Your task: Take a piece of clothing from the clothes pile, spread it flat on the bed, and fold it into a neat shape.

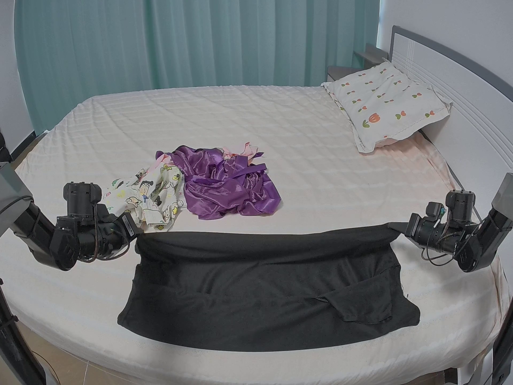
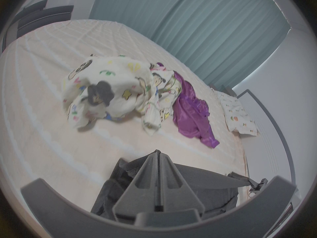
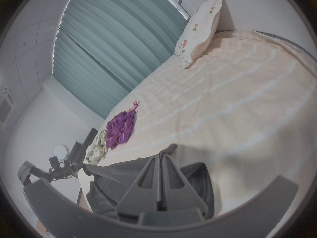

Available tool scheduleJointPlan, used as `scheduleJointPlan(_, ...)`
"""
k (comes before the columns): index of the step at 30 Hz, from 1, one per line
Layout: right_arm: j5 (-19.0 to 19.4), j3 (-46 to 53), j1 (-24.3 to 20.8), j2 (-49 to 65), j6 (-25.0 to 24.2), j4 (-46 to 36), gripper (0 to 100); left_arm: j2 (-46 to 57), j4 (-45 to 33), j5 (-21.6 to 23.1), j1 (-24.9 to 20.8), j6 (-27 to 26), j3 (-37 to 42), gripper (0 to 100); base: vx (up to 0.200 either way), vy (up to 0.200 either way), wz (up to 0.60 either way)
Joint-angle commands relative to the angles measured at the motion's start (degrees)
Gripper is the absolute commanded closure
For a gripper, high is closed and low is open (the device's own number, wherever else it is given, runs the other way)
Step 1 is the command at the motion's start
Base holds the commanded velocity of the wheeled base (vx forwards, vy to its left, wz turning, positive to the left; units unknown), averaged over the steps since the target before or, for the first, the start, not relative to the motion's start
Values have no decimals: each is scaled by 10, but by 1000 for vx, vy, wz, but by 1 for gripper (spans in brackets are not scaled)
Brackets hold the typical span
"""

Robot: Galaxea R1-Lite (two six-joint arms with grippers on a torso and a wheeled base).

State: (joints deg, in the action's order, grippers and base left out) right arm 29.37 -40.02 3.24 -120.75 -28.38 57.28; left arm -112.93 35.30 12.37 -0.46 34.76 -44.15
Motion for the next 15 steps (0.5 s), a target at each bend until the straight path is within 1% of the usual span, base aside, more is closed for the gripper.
scheduleJointPlan(1,10,67,12,26,33,1,100,22,1,7,-2,-15,57,100,0,0,0)
scheduleJointPlan(4,18,93,12,25,52,2,100,18,1,10,-2,-19,72,100,0,0,0)
scheduleJointPlan(7,21,130,12,13,69,27,100,16,2,20,-2,-21,96,100,0,0,0)
scheduleJointPlan(12,21,173,10,-20,70,92,100,16,6,25,-2,-21,120,100,0,0,0)
scheduleJointPlan(15,19,211,7,-41,70,148,100,16,39,28,-2,-21,150,100,0,0,0)
